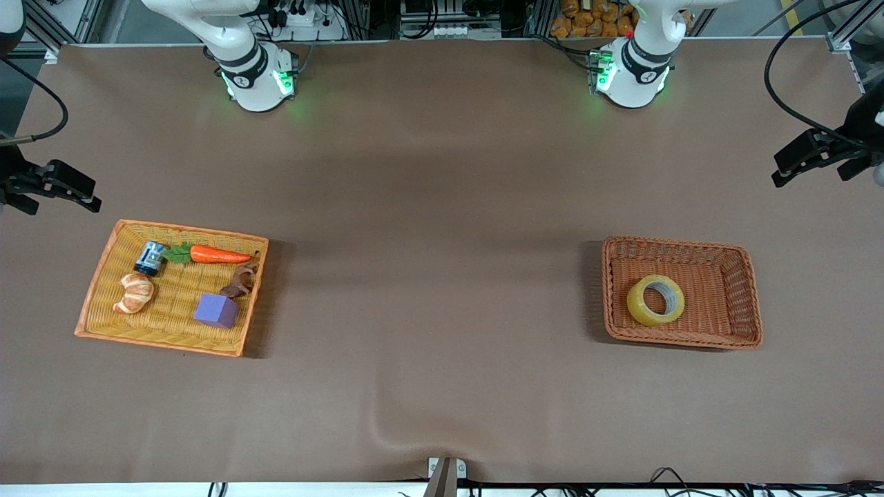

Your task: Transfer tape with both arms

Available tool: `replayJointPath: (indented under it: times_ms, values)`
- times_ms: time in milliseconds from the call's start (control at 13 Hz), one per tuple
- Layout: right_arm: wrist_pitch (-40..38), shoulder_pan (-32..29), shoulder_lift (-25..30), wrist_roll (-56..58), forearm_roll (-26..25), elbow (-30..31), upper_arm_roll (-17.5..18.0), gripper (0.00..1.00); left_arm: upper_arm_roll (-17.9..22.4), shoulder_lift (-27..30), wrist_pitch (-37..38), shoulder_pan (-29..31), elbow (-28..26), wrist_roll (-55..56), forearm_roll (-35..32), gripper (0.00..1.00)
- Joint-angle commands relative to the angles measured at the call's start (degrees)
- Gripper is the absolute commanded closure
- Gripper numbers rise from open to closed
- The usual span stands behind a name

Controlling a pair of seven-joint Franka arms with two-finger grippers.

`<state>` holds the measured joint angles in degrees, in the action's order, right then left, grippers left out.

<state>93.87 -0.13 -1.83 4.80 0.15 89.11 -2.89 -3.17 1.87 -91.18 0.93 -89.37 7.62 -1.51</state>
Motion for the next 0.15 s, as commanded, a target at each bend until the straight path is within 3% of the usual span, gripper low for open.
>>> replayJointPath:
  times_ms: [0,77]
  values:
    - [-0.88,0.39,-0.9,-0.84,0.91,-1.4,-0.18,0.0,-0.69,-0.55,1.27,-0.31,1.13,0.02,0.19,0.0]
    - [-0.97,0.39,-0.9,-0.84,0.91,-1.4,-0.18,0.0,-1.22,-0.55,2.23,-0.22,1.13,0.02,0.19,0.0]
